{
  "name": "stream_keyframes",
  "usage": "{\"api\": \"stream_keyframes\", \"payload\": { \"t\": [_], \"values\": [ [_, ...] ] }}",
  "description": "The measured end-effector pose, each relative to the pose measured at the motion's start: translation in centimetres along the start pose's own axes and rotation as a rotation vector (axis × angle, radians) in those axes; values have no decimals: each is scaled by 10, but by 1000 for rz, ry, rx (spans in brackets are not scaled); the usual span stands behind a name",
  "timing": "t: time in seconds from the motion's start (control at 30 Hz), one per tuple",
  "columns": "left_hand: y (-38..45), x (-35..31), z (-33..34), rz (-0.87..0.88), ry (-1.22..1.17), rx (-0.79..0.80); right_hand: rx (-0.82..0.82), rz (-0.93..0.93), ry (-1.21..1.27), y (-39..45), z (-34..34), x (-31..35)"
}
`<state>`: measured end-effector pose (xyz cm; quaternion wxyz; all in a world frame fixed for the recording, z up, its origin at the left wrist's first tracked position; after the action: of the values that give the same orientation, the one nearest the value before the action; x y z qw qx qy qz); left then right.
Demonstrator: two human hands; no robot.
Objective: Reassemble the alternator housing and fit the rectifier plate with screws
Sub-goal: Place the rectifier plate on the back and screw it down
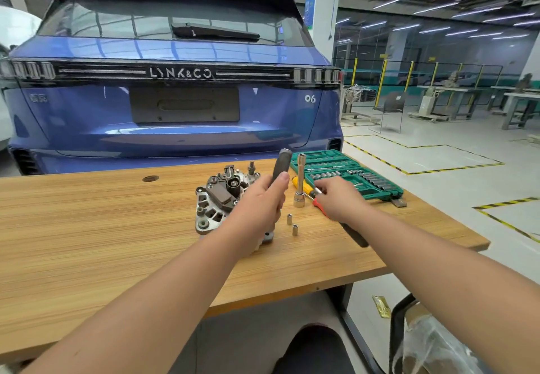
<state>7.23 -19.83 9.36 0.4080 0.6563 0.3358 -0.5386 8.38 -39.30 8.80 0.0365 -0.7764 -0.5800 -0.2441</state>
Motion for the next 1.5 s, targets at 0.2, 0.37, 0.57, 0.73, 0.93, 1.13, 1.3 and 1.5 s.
{"api": "stream_keyframes", "payload": {
  "t": [0.2,0.37,0.57,0.73,0.93,1.13,1.3,1.5],
  "values": [
    [9,28,12,-125,-131,21,117,5,-198,16,61,-37],
    [19,37,12,-127,-141,19,128,-43,-314,26,84,-44],
    [27,46,19,-115,-175,42,61,-38,-374,33,79,-49],
    [28,51,23,-105,-139,27,-145,-4,29,22,41,-35],
    [31,42,28,-69,36,8,193,99,1201,-10,26,33],
    [13,36,28,-39,275,50,39,202,1519,-12,18,44],
    [-2,30,23,1,597,46,-60,483,1915,-9,14,34],
    [-7,10,37,134,889,79,-244,642,1819,-16,11,24]
  ]
}}
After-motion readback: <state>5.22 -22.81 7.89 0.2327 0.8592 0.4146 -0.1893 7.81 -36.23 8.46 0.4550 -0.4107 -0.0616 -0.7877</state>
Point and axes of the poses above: each hand's wrist, its own y-axis towards the middle knuckle, its own z-axis out of the palm, x = y × z, the point moved 6 cm from there along y, towards the middle knuckle, and after that the axes turned 1 degree about -x, right-handed, at the moved point
